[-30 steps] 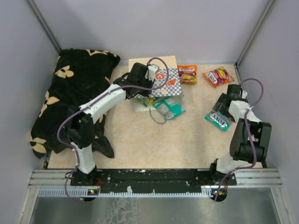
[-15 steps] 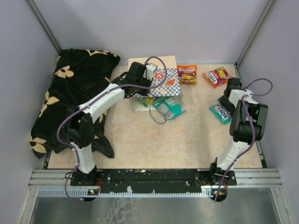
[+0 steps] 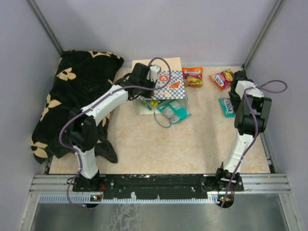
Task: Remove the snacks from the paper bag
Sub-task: Adjust the snack at the center of the board.
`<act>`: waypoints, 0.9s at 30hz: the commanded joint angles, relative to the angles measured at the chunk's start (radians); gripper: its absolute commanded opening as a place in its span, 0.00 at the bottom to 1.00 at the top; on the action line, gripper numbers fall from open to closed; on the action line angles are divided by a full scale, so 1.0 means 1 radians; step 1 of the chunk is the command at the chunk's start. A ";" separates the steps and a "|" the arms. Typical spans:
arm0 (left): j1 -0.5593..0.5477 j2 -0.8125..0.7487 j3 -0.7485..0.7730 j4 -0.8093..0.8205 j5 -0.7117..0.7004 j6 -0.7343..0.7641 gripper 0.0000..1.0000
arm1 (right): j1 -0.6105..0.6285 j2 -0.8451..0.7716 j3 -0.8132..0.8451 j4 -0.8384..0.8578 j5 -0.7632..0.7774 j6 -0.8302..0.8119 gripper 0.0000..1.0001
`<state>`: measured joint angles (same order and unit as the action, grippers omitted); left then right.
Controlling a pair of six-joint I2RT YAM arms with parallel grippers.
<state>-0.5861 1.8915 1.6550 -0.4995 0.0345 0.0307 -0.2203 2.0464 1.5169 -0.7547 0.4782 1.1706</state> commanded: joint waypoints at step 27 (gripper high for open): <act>0.021 0.029 0.104 -0.080 -0.035 0.014 0.00 | 0.118 0.069 0.087 0.037 0.014 0.304 0.99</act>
<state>-0.5751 1.9373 1.7241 -0.5652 0.0071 0.0483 -0.0887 2.1944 1.7397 -0.7944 0.5003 1.4712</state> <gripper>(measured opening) 0.016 0.990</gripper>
